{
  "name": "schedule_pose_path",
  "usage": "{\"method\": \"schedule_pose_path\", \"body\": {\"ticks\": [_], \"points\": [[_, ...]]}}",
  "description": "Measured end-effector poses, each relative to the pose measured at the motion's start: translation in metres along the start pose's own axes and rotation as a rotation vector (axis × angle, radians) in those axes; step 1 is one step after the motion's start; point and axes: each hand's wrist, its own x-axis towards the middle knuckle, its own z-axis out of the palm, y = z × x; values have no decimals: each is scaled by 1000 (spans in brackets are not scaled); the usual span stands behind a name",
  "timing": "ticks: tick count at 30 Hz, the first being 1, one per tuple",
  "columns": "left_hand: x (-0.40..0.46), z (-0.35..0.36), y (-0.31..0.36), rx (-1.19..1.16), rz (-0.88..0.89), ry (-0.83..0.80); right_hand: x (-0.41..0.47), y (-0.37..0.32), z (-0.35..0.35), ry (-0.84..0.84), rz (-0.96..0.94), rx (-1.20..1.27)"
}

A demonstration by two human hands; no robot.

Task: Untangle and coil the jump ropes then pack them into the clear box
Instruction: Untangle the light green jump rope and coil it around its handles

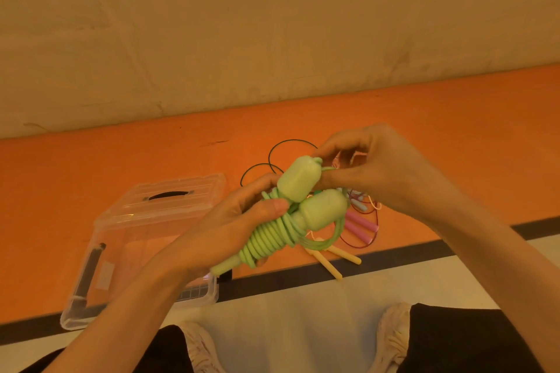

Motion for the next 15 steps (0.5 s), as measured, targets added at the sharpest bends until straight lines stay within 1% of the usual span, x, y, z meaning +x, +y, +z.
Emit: {"method": "schedule_pose_path", "body": {"ticks": [2, 4, 9, 11, 15], "points": [[-1, -2, 1, -38, -15, -19, -1, -1, -4, -36, 22, 43], [-2, -2, 2, -70, -30, -49, -2, -2, -7, -143, 81, 144], [-6, -4, 2, -105, -32, -118, -2, 1, -17, -331, 142, 177], [-6, -4, 2, -116, -44, -113, -3, 0, -19, -336, 144, 164], [-8, -5, 1, -107, -55, -91, -4, -2, -15, -232, 100, 90]]}}
